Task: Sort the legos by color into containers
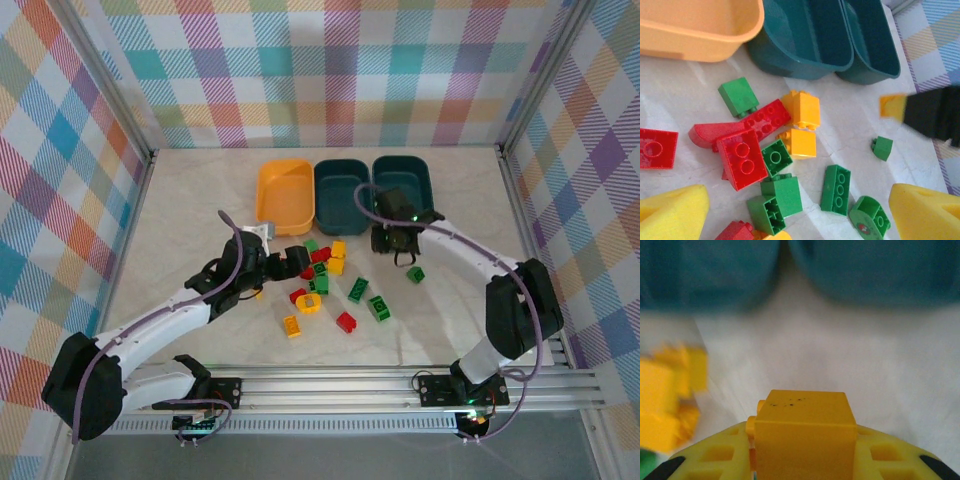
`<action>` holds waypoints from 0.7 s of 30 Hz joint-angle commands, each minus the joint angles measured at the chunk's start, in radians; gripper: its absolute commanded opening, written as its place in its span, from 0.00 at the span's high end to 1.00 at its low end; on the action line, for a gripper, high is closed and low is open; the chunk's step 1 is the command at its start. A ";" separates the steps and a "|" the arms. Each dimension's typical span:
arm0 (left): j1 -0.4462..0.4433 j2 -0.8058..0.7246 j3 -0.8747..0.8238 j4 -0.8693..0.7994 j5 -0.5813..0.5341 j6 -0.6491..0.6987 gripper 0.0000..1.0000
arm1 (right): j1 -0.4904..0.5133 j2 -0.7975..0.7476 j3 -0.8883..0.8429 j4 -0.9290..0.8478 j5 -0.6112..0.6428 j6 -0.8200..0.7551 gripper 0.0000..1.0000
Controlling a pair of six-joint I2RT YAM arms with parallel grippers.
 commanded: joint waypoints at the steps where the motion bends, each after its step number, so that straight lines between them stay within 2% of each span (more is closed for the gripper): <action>1: -0.005 -0.007 0.035 -0.048 -0.103 -0.059 0.05 | -0.115 0.072 0.133 0.047 0.020 -0.045 0.72; 7: -0.002 0.027 0.026 -0.040 -0.057 -0.136 0.03 | -0.237 0.421 0.489 -0.069 -0.040 -0.098 0.71; 15: -0.003 0.011 0.016 -0.061 0.001 -0.129 0.03 | -0.277 0.681 0.804 -0.202 -0.077 -0.126 0.68; 16: -0.003 0.010 0.019 -0.063 0.009 -0.122 0.03 | -0.278 0.702 0.831 -0.221 -0.075 -0.127 0.62; 18: -0.003 0.010 0.027 -0.068 0.033 -0.105 0.02 | -0.278 0.711 0.874 -0.255 -0.068 -0.129 0.43; 21: -0.003 0.019 0.043 -0.065 0.072 -0.065 0.00 | -0.265 0.613 0.826 -0.232 -0.049 -0.127 0.37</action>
